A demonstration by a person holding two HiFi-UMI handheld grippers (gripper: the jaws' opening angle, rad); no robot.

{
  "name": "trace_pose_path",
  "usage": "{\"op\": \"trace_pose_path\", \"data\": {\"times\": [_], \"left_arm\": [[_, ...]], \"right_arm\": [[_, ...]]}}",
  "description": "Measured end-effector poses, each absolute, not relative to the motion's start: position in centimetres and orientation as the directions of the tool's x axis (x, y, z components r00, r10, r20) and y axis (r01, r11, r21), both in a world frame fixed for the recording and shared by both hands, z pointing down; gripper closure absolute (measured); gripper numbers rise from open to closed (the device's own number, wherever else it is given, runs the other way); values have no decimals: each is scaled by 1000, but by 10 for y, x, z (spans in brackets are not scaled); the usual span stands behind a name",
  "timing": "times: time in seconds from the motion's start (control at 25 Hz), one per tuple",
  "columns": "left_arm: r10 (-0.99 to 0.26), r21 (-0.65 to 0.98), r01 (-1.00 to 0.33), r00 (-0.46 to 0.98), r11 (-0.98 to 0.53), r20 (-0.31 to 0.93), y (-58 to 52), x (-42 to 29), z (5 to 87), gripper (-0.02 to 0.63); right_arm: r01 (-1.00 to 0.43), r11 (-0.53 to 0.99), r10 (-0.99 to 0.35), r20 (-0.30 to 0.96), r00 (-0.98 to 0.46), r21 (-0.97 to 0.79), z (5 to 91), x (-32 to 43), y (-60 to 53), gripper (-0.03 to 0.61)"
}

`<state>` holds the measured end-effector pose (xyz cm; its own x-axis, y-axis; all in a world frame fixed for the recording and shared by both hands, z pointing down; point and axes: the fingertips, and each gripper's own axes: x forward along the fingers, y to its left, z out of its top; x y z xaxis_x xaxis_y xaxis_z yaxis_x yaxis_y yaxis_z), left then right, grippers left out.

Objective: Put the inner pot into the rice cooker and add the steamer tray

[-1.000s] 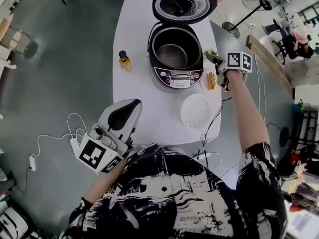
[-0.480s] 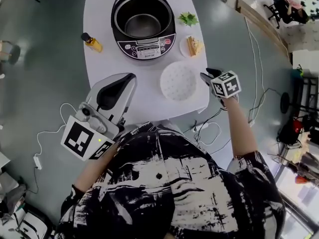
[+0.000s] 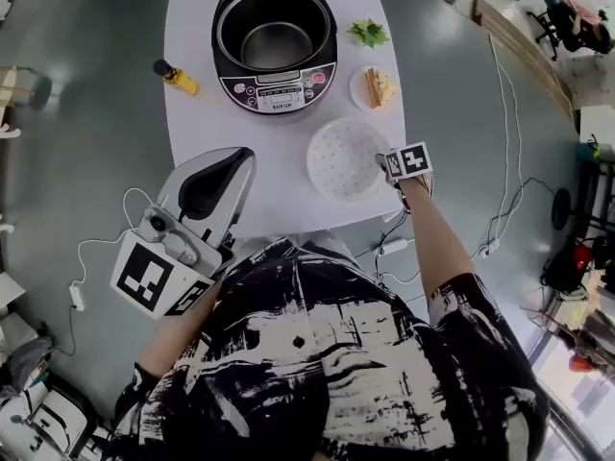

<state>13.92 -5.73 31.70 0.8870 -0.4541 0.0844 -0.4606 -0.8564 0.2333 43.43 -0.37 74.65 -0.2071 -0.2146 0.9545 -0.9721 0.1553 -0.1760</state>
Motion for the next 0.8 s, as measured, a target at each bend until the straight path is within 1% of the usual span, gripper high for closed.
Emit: {"op": "trace_pose_path", "data": {"times": [0.08, 0.16, 0.2, 0.24, 0.32, 0.48, 0.64, 0.8], "left_arm": [[-464, 231, -471, 881, -851, 88, -57, 137, 316, 609], [-473, 231, -479, 877, -847, 88, -56, 135, 316, 609], [-476, 232, -482, 875, -845, 86, -56, 133, 316, 609], [-478, 232, -484, 874, -844, 83, -56, 132, 316, 609], [-478, 232, -482, 875, -845, 76, -55, 131, 315, 609], [-474, 233, -473, 879, -850, 54, -55, 130, 313, 609], [-469, 243, -461, 883, -854, 25, -58, 129, 314, 609], [-461, 253, -445, 887, -859, -6, -61, 124, 311, 609]], "right_arm": [[-978, 136, -201, 962, -184, -159, 751, 436, -2, 486], [-984, 107, -194, 967, -163, -144, 750, 437, -1, 491], [-987, 82, -190, 970, -152, -138, 750, 436, -1, 544], [-990, 48, -187, 972, -143, -136, 750, 436, 0, 558], [-989, -25, -185, 973, -139, -146, 750, 435, 4, 574], [-984, -36, -199, 966, -164, -174, 736, 434, 9, 577], [-963, -40, -307, 921, -241, -266, 688, 433, -1, 578], [-931, -24, -505, 808, -304, -365, 587, 433, -37, 578]]}}
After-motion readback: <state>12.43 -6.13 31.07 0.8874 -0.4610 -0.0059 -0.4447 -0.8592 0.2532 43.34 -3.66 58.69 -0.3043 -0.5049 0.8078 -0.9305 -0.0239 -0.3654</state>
